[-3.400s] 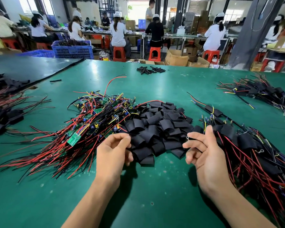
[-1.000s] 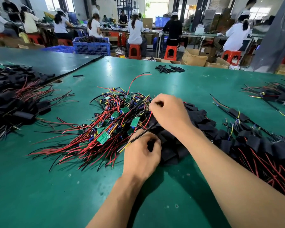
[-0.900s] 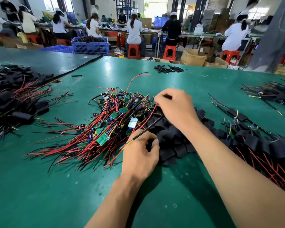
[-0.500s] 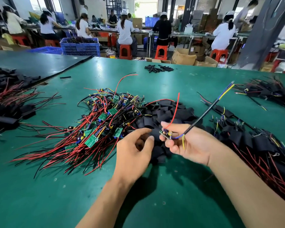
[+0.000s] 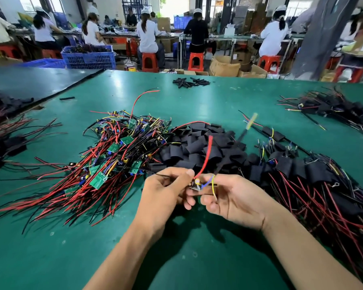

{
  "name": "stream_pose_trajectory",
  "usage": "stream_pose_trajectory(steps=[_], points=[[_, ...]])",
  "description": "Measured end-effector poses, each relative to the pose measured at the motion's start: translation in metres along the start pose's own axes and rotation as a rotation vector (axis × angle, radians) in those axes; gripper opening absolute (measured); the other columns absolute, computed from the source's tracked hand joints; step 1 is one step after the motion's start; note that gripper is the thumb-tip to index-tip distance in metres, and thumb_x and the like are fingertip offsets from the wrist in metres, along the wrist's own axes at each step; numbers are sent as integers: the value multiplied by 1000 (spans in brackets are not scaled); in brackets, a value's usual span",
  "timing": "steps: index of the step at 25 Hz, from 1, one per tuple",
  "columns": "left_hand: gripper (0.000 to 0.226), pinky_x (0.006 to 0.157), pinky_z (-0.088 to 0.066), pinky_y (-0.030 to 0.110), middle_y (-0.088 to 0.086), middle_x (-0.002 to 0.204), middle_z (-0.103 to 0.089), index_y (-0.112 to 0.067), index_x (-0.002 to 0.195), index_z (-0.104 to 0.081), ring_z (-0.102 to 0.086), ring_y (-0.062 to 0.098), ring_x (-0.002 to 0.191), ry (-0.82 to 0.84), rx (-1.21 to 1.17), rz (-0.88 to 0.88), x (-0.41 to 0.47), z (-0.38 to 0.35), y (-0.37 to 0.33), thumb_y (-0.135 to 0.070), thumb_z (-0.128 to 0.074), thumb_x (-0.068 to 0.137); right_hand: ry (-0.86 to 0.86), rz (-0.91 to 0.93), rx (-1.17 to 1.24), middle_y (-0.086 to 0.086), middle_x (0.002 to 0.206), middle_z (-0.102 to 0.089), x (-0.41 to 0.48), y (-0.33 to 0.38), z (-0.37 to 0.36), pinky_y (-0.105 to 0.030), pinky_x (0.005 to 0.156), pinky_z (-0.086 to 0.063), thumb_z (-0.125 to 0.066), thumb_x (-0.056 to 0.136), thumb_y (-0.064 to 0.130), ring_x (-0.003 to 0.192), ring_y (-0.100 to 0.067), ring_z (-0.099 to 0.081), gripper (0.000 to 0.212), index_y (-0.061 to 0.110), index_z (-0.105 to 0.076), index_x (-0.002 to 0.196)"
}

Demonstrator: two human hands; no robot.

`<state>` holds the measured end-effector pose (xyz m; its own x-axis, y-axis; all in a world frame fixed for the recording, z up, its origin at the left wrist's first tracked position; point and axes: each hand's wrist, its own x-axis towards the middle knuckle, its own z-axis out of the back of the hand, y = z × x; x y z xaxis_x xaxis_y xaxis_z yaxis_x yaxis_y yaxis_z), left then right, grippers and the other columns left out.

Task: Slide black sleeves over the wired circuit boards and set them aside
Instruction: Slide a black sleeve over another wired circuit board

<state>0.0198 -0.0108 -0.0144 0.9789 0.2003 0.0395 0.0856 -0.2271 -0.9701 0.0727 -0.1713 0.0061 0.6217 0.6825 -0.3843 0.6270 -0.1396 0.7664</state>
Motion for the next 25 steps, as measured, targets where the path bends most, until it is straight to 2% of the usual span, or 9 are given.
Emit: stream_pose_trajectory(steps=[3,6,7,9,12,16,18,21,25], points=[[16,48,-47,28,12,61,-58,-17,70,-72,-54,22,49,-24,-139,34,-1,-1,-2,-29,-73,80,91,43,79,-25,112,-70,-3,0,7,-28,61,-58,-59,91,32,65,-17,-67,31,9,-75,103],[15,46,-43,25,7,64,-59,-20,69,-72,-53,18,49,-16,-164,50,-2,-1,-3,-32,-74,77,168,136,36,-15,107,-70,0,-3,9,-30,69,-57,-70,78,60,72,-17,-65,68,11,-63,124],[15,45,-42,24,8,66,-61,-19,73,-71,-53,18,49,-3,-150,43,-3,-1,-2,-33,-74,76,148,184,-24,-12,101,-70,1,-5,8,-30,69,-56,-77,72,59,71,-16,-63,69,13,-66,122],[20,47,-41,24,10,70,-65,-15,81,-70,-54,19,51,35,-85,3,-5,-1,-1,-34,-74,77,52,304,-142,-7,88,-65,5,-9,4,-28,65,-53,-81,74,46,65,-16,-60,47,17,-73,109],[14,50,-41,23,6,70,-67,-14,86,-67,-54,18,56,80,74,-127,-6,-1,2,-24,-76,82,-90,423,-159,-8,76,-63,11,-14,-4,-28,59,-50,-65,91,23,60,-19,-56,14,15,-74,96],[20,56,-45,21,3,88,-72,-16,98,-69,-58,17,64,160,183,-192,-5,5,3,0,-68,85,-186,460,-120,-11,78,-61,13,-12,-3,-32,61,-51,-46,100,6,59,-20,-55,26,11,-71,106],[22,55,-47,24,7,96,-72,-14,97,-71,-60,19,62,138,91,-149,-4,5,3,4,-61,89,-192,466,-128,-9,71,-54,12,-10,-1,-30,57,-47,-42,100,4,54,-18,-50,28,10,-68,108],[11,51,-47,26,15,84,-68,-10,92,-69,-58,23,54,108,-84,9,-2,1,1,-13,-59,97,-191,396,-128,-8,66,-47,14,-10,-3,-30,50,-40,-36,96,2,47,-18,-40,24,9,-60,96],[39,47,-44,23,20,77,-69,-2,106,-64,-54,20,49,197,24,86,-3,-2,4,-34,-68,85,-209,333,-197,-3,62,-51,16,-15,-4,-26,48,-36,-41,99,7,45,-14,-39,19,15,-57,95]])
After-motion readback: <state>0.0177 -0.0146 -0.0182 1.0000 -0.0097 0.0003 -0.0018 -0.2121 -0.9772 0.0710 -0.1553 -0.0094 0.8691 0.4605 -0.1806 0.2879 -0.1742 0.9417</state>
